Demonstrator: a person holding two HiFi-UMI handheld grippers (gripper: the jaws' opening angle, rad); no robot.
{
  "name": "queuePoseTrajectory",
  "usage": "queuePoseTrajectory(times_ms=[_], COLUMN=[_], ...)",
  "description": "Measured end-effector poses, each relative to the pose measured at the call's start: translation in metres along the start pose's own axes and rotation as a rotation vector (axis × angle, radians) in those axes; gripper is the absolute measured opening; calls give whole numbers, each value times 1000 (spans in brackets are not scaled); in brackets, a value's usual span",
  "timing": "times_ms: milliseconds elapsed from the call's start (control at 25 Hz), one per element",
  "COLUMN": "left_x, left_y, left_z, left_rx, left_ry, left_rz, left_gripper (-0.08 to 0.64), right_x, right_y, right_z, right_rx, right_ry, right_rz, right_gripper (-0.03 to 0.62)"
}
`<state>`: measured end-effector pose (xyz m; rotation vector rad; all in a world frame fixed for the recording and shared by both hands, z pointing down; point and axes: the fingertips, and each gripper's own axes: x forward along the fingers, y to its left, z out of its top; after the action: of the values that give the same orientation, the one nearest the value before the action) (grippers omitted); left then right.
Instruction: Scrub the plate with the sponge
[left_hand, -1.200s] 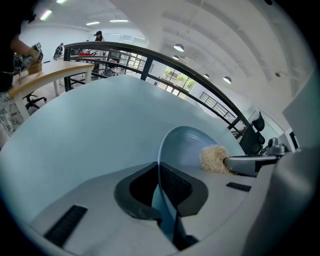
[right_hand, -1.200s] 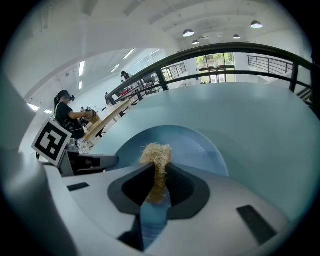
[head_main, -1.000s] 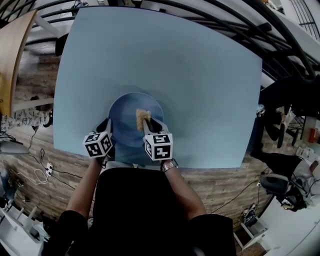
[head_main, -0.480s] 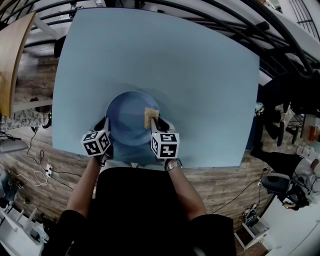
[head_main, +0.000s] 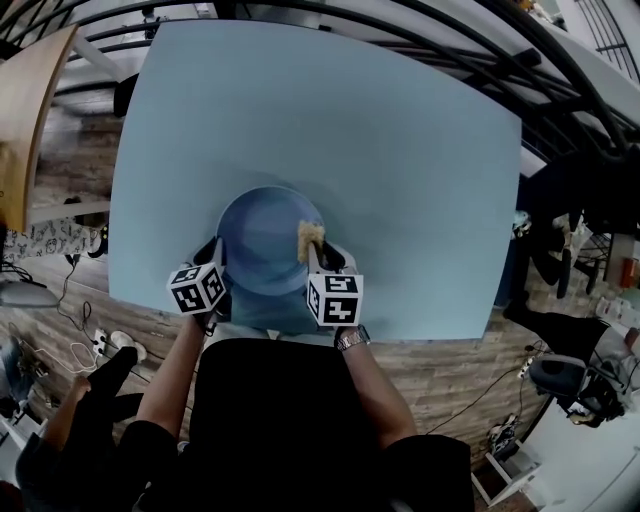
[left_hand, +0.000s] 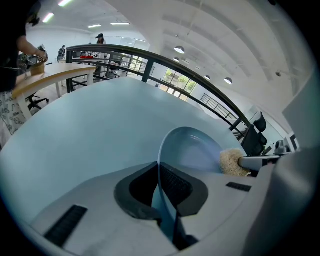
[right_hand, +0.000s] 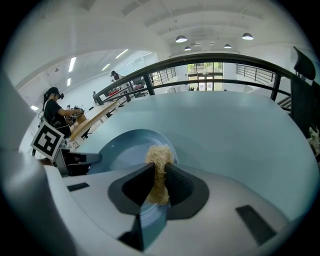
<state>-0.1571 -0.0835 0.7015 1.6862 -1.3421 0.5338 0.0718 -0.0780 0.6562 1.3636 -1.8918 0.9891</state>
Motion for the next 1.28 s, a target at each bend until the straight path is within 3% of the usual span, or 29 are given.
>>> queuePoseTrajectory(times_ms=[520, 1280], left_x=[-1, -3], left_y=[-1, -1], left_z=[-3, -2], left_rx=[-36, -35], left_ry=[14, 25], left_rz=[-29, -47], left_gripper=[5, 5], right_x=[17, 39], right_y=[58, 157], right_z=[3, -13], right_rx=[-6, -118], right_ry=[3, 74], right_rz=[114, 284], right_gripper=[66, 66])
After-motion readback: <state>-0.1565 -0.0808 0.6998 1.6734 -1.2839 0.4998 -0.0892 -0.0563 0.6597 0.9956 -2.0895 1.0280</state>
